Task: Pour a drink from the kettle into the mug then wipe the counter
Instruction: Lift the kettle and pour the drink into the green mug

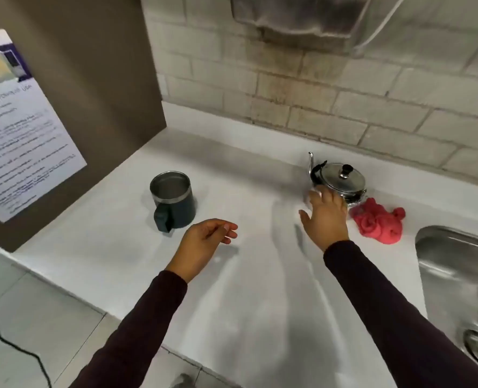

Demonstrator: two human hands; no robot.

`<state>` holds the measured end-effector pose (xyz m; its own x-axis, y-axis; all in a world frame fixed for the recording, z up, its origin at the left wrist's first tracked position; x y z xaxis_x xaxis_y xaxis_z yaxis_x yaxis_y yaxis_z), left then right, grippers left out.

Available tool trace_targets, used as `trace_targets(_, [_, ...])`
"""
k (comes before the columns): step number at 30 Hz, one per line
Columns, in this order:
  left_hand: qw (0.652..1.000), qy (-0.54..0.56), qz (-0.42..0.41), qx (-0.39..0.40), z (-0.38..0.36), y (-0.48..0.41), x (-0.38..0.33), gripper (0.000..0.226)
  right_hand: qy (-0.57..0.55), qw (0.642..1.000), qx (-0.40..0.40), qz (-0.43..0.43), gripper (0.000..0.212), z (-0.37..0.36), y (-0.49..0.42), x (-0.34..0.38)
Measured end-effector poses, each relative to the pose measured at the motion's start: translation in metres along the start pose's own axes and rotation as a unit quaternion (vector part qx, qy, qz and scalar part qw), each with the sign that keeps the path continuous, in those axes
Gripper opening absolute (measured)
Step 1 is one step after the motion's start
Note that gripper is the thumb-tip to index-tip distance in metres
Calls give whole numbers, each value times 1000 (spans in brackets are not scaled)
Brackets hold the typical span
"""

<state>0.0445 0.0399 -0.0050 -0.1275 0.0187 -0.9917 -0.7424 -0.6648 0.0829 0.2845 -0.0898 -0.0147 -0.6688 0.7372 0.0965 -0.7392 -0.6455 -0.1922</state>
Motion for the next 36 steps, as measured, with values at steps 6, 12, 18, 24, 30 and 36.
trace_targets(6, [998, 26, 9, -53, 19, -8, 2, 34, 90, 994, 50, -44, 52, -10, -50, -24])
trace_targets(12, [999, 23, 1, -39, 29, -17, -3, 34, -6, 998, 49, -36, 26, -6, -72, -32])
trace_targets(18, [999, 36, -12, -35, 37, -26, -11, 31, -33, 997, 12, -75, 31, 22, -86, -44])
trace_targets(24, [997, 36, -42, -52, 60, -31, -21, 26, -216, 967, -30, -133, 36, 68, -87, -57])
trace_targets(30, [989, 42, -69, -122, 109, -31, -18, 26, -339, 936, -68, -68, 10, 118, -54, -21])
trace_targets(36, [979, 34, -55, -194, 146, -25, 11, 27, -408, 912, -19, 28, 22, 155, -30, 43])
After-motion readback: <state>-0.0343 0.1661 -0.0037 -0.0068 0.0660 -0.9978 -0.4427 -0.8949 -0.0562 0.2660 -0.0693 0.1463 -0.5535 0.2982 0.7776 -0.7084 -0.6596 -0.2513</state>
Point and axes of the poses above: each hand's wrist, its own y-axis away from the middle knuckle, its own z-axis out of the back of the hand, x = y × z, the point moved 6 cm from there along -y, towards the middle knuckle, and after that the axes turned 8 degrees about y, right-handed, at the moved point
